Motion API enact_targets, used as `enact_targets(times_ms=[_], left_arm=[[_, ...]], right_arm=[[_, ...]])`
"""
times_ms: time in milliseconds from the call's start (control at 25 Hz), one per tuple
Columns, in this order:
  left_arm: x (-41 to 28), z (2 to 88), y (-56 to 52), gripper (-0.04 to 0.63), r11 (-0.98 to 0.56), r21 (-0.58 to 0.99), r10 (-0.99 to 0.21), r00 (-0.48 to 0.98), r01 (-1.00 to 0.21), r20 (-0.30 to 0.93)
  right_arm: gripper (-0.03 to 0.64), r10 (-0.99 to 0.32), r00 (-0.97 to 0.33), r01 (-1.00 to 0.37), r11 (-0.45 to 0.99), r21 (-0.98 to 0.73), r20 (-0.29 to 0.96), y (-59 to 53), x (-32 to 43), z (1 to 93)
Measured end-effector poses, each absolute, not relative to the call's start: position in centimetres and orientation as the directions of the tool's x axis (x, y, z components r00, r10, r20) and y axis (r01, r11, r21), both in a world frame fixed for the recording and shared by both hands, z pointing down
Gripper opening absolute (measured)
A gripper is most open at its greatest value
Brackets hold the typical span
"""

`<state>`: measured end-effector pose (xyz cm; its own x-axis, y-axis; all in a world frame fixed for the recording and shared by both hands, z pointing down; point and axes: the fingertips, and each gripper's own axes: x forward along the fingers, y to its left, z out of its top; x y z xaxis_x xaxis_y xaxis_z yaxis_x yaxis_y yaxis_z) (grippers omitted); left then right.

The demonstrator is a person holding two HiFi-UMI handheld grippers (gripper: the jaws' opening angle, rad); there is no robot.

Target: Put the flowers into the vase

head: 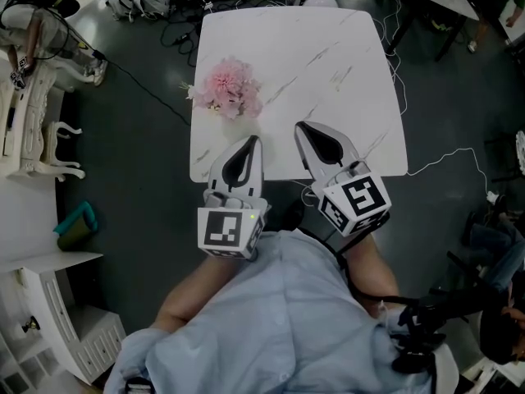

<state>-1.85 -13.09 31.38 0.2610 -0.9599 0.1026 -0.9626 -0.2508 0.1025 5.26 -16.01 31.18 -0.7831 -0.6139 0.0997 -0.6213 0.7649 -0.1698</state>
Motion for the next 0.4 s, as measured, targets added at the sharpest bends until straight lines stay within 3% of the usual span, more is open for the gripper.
enact_targets(times_ms=[400], left_arm=[[-3.6,31.5,-13.5,0.005,-0.242,0.101,-0.963,0.252,-0.965,0.097]], right_arm=[[0.000,-0.611,-0.786,-0.617,0.768,-0.170,0.095,-16.7,3.6,31.0]])
